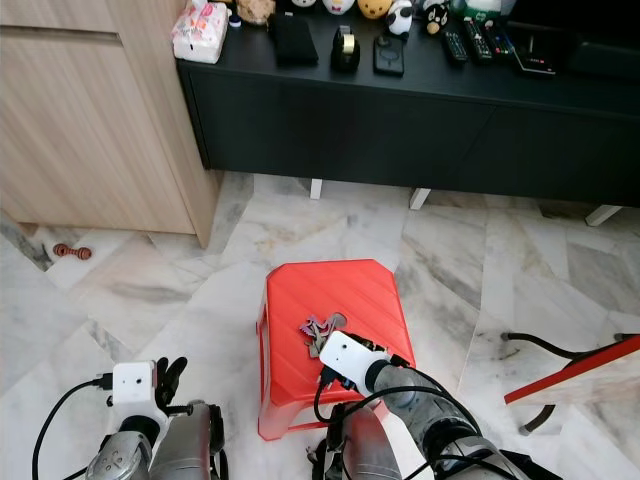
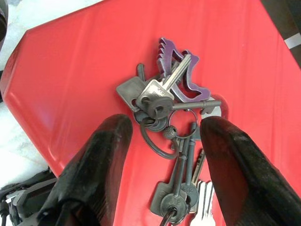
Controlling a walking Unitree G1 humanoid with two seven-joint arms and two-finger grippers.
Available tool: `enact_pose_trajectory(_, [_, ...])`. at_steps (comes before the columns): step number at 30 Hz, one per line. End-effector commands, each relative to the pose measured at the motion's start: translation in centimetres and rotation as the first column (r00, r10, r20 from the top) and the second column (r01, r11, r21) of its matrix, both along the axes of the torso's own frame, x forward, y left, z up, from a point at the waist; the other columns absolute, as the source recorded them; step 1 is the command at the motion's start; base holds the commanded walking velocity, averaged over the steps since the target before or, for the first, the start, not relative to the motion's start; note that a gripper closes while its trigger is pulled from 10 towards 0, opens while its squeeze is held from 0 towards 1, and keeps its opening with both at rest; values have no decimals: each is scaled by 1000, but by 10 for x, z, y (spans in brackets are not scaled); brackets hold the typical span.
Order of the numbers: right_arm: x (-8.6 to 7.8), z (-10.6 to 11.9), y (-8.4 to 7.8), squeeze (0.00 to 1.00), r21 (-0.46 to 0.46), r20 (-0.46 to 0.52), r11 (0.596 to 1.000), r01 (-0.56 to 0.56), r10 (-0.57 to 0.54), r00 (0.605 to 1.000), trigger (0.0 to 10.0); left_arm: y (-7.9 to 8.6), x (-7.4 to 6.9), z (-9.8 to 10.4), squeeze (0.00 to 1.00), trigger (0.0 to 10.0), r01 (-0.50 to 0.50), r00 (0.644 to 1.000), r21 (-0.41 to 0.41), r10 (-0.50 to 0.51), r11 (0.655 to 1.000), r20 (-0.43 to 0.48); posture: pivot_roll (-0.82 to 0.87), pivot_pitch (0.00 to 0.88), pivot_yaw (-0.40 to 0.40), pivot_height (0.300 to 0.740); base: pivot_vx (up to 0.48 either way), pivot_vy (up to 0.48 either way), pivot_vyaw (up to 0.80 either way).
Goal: Hang keys on a hook
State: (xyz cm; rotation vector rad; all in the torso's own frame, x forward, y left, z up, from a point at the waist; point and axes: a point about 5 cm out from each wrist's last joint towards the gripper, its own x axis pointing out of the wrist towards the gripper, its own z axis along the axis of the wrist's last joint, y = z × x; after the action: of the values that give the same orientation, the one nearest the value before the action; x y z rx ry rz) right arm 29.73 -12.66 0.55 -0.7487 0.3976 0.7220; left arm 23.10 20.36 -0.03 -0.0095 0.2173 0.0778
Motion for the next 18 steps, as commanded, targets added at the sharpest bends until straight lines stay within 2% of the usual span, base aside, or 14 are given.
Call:
enact_pose_trajectory(1, [-5,-7,-4,0,-20,-30,1000,5,-5,1000,10000,-5,-7,-6,0,10000,15,999,4,-15,1000,-33,224,287,-155,639,0,0,0])
enact_pose_trajectory(18, [-6,-9,-4,0,-35,-29,999,32,-33,999,10000,-2,-8,15,0,10000,26,999,36,-27,999,33,249,337,-153,639,0,0,0])
